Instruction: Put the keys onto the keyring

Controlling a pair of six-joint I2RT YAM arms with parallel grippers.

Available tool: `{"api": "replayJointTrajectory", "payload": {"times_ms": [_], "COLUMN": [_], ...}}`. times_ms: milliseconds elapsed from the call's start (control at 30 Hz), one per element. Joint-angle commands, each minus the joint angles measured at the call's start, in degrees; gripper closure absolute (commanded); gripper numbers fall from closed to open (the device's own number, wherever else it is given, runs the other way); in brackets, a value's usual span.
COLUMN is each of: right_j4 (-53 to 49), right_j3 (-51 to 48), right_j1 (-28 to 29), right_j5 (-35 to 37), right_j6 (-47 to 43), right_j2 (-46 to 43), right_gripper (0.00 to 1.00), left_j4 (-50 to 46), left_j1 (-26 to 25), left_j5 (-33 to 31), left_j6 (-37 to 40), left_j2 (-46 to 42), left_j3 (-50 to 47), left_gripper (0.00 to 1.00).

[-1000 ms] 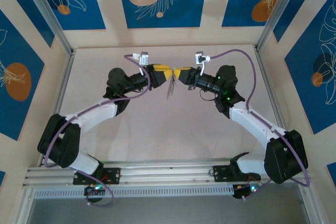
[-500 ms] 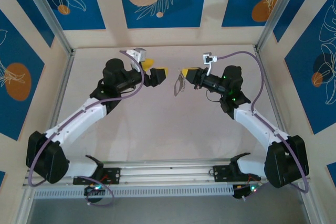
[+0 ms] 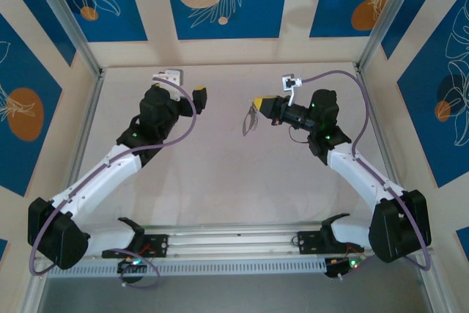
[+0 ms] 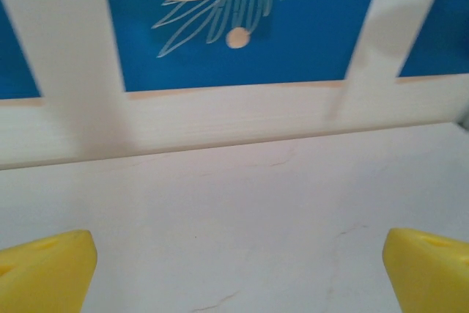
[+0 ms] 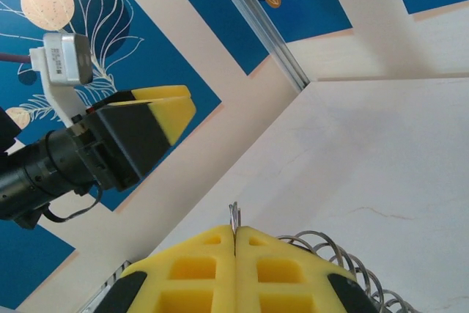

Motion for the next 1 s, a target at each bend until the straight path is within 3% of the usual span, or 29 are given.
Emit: {"api": "replayJointTrajectory", "payload": {"times_ms": [0,500,767,967], "right_j4": [-1.52,-22.04,-37.0,-46.62], "right_j3": [3.59,20.33,35.1,45.37], "right_j1": [-0.22,-0.31,-0.56,-1.29], "right_j5": [-1.48,-11.57,-17.16,-19.17], "right_j6": [-1.64,-14.65,-24.59,-32.09], "right_j2": [0.73,8.48,16.56,23.54], "right_gripper": [1.0,1.0,1.0,1.0], "left_j4": [-1.55,-5.58,-7.17,-14.27], "left_j1": [-0.3,-0.2,0.03,0.12], "left_j5": [-8.12,2.45,12.01,16.14], "left_j6": [4.25,18.75,25.85,27.49], "left_j2": [-0.26,3.45,4.32,6.43], "left_j3": [1.23,6.57,10.1,17.2], "left_gripper": [0.0,0.0,0.0,0.0]}}
